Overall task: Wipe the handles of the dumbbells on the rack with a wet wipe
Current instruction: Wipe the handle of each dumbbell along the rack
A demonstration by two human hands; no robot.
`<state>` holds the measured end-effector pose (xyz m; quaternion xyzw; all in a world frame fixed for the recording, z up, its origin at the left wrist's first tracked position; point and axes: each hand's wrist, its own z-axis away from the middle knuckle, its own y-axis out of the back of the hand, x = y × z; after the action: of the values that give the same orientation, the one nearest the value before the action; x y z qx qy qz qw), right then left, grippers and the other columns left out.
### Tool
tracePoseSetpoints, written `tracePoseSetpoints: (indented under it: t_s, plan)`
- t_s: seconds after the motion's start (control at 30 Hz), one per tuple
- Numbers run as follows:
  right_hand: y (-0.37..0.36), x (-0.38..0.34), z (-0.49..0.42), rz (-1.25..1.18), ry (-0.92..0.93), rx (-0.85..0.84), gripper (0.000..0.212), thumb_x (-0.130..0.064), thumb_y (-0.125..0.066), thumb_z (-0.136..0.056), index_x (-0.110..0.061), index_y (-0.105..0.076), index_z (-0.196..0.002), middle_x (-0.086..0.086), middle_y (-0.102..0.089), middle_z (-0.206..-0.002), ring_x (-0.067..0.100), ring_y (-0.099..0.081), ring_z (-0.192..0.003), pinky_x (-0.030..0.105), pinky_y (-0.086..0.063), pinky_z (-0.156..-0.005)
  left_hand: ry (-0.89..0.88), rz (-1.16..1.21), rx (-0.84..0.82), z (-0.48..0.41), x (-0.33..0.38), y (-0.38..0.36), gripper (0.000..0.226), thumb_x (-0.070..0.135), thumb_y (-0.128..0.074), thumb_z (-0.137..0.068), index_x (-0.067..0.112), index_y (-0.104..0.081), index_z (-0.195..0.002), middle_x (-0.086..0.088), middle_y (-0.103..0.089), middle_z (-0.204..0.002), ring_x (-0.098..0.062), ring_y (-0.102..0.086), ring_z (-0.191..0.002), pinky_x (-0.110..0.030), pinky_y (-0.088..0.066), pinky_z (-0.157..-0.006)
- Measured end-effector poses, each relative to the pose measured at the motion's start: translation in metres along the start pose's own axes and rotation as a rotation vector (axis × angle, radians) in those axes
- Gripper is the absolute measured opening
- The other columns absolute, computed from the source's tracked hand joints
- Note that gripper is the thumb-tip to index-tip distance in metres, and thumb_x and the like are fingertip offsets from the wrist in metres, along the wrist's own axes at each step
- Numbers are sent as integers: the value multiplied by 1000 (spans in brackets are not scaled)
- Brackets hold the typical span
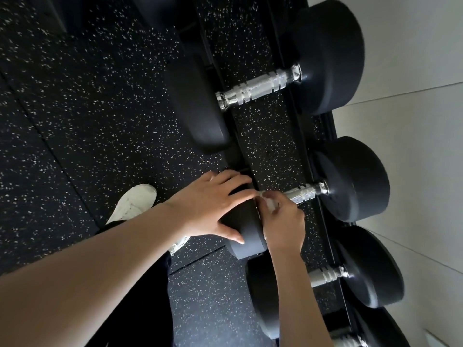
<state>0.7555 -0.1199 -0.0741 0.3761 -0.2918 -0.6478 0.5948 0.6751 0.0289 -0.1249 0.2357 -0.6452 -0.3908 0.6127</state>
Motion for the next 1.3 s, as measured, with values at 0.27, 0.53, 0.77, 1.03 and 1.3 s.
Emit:
tracePoseSetpoints:
  t_s: [0.27,0.53,0.77,1.03,1.3]
  plan:
    - [5,-11,-8,145,-59,-71,20,-41,-52,-92,-27,-61,-104,9,-65,-90,28,-55,-76,30,-42,-62,23,27,-48,0,-2,-2,86,81,-34,-69,26,-43,-136,-1,-46,-140,-23,-36,-125,-42,-47,-89]
    - [10,-17,-16,235,-60,-127,21,-38,-49,-93,-23,-58,-103,9,-63,-95,29,-56,-80,30,-39,-62,10,41,-21,-2,-2,0,85,81,-34,-67,26,-47,-131,0,-49,-135,-22,-39,-121,-42,-50,-85]
    - [14,-8,-18,251,10,-13,22,-39,-52,-92,-22,-61,-103,9,-65,-87,29,-60,-81,31,-45,-62,14,36,-16,-1,-3,-1,87,81,-33,-68,26,-43,-134,-1,-48,-137,-23,-39,-122,-42,-51,-86]
    - [40,5,-44,225,-19,114,21,-37,-57,-90,-20,-67,-98,9,-66,-82,28,-59,-74,29,-41,-59,23,25,-36,0,-3,-1,88,82,-32,-68,26,-43,-136,1,-46,-140,-21,-36,-124,-42,-49,-88]
    - [38,12,-45,217,-16,348,21,-30,-50,-95,-19,-68,-98,14,-69,-81,33,-64,-73,28,-38,-56,7,2,-12,0,-3,0,87,82,-33,-68,26,-44,-134,2,-48,-138,-19,-37,-121,-39,-51,-85]
